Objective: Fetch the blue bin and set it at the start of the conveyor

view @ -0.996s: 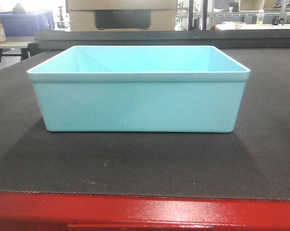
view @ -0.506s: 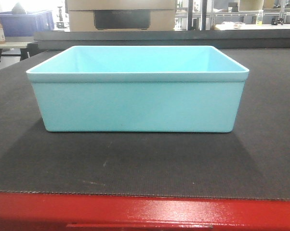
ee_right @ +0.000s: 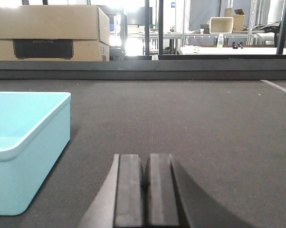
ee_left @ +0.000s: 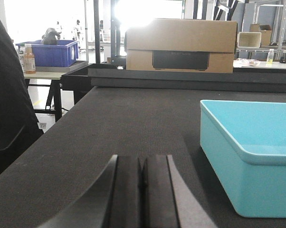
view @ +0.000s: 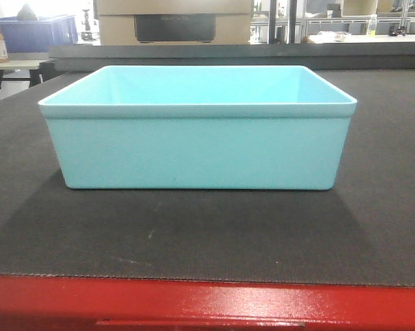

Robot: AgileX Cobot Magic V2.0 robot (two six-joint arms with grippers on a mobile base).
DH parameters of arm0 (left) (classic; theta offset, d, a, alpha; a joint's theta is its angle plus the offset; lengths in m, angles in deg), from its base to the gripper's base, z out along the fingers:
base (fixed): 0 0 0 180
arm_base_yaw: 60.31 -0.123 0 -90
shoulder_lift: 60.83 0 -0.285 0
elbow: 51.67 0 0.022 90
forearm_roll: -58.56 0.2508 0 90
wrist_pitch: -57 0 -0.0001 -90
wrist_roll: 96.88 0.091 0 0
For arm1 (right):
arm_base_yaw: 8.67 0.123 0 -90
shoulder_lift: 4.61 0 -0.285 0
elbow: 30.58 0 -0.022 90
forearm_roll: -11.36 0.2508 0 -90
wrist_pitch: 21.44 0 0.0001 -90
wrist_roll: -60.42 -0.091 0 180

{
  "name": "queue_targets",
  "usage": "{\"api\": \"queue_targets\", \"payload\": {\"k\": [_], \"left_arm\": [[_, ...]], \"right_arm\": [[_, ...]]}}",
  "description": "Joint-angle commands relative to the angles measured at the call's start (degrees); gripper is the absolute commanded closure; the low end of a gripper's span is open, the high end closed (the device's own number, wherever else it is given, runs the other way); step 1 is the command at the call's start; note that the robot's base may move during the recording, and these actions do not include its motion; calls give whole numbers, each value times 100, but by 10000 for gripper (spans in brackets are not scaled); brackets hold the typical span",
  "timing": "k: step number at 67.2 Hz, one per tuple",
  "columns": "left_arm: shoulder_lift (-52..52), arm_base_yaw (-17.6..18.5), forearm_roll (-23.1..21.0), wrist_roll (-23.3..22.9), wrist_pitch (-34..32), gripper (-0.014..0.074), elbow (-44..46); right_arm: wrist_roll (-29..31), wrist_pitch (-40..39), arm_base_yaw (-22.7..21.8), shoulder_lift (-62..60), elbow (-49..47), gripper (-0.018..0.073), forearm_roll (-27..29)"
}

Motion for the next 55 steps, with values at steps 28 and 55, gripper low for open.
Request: {"api": "queue_targets", "payload": {"k": [28,55], "left_arm": [[27,-29,-36,7,-103,707,10],[27,-29,-36,7,-103,707,10]], "right_arm": [[57,-40,-10,-46,15,721,18],[57,-40,-10,-46,15,721,18]]}}
